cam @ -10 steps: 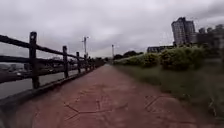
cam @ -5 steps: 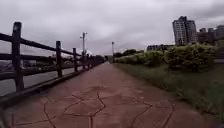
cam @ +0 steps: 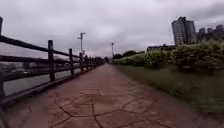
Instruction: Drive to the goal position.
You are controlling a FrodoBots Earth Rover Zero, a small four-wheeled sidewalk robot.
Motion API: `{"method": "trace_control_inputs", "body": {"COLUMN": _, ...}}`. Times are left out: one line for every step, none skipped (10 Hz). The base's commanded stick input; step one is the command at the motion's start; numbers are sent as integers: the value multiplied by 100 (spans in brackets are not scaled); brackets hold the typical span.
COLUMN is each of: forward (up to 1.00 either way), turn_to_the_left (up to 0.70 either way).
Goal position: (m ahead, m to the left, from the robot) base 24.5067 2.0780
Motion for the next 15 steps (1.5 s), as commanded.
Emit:
{"method": "trace_control_inputs", "body": {"forward": 100, "turn_to_the_left": 0}}
{"method": "trace_control_inputs", "body": {"forward": 100, "turn_to_the_left": 0}}
{"method": "trace_control_inputs", "body": {"forward": 100, "turn_to_the_left": 0}}
{"method": "trace_control_inputs", "body": {"forward": 100, "turn_to_the_left": 0}}
{"method": "trace_control_inputs", "body": {"forward": 100, "turn_to_the_left": 0}}
{"method": "trace_control_inputs", "body": {"forward": 100, "turn_to_the_left": 0}}
{"method": "trace_control_inputs", "body": {"forward": 100, "turn_to_the_left": 0}}
{"method": "trace_control_inputs", "body": {"forward": 100, "turn_to_the_left": 0}}
{"method": "trace_control_inputs", "body": {"forward": 100, "turn_to_the_left": 0}}
{"method": "trace_control_inputs", "body": {"forward": 100, "turn_to_the_left": 0}}
{"method": "trace_control_inputs", "body": {"forward": 100, "turn_to_the_left": 0}}
{"method": "trace_control_inputs", "body": {"forward": 100, "turn_to_the_left": 0}}
{"method": "trace_control_inputs", "body": {"forward": 100, "turn_to_the_left": 0}}
{"method": "trace_control_inputs", "body": {"forward": 100, "turn_to_the_left": 0}}
{"method": "trace_control_inputs", "body": {"forward": 100, "turn_to_the_left": 0}}
